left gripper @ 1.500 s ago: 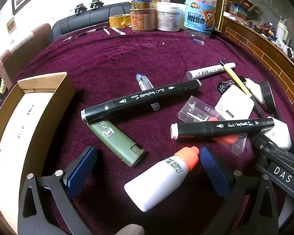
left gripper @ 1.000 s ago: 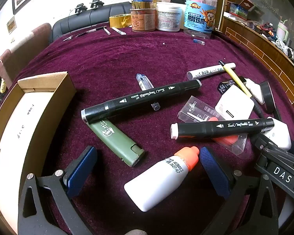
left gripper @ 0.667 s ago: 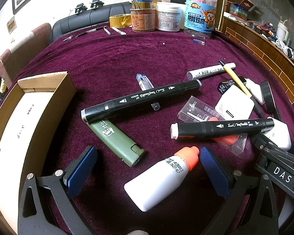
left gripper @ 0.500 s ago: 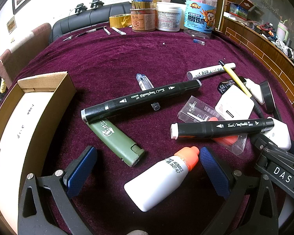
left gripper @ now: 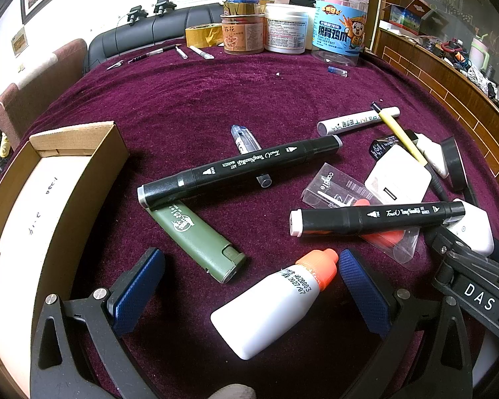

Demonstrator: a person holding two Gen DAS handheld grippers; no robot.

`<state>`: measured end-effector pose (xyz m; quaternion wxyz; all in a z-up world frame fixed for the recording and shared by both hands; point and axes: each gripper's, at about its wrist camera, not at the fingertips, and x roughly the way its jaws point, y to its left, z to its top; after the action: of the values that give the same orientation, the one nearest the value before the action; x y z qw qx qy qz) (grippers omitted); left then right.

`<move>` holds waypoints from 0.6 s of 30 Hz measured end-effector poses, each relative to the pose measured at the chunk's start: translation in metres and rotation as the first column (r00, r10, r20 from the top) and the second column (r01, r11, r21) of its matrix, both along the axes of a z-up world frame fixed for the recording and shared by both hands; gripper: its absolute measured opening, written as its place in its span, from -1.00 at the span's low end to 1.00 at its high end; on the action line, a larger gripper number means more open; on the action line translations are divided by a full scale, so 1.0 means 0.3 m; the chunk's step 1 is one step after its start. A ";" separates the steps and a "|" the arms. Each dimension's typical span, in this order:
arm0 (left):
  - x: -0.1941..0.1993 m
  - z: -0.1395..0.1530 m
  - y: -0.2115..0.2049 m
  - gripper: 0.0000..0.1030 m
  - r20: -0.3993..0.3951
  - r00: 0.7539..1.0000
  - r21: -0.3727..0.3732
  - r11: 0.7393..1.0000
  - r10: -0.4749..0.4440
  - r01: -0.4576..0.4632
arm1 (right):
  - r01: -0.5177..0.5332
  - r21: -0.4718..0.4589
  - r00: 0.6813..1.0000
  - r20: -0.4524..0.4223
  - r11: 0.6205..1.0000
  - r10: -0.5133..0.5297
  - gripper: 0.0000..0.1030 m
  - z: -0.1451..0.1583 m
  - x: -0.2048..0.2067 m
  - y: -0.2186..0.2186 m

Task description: Organize rigid objects

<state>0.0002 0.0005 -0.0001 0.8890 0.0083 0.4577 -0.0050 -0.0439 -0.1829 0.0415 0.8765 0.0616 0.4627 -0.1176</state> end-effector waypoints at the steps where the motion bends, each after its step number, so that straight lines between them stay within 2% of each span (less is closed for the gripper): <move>1: 0.000 0.000 0.000 0.97 0.000 1.000 0.000 1.000 0.000 0.000 | 0.000 0.000 1.000 0.000 1.000 0.000 1.00 0.000 0.000 0.000; 18: -0.001 0.000 0.000 0.97 -0.001 1.000 -0.001 1.000 0.004 -0.004 | 0.000 0.000 1.000 0.000 1.000 0.000 1.00 0.001 0.001 -0.001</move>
<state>0.0000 0.0004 0.0000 0.8889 0.0070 0.4580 -0.0032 -0.0435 -0.1832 0.0416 0.8765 0.0615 0.4627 -0.1176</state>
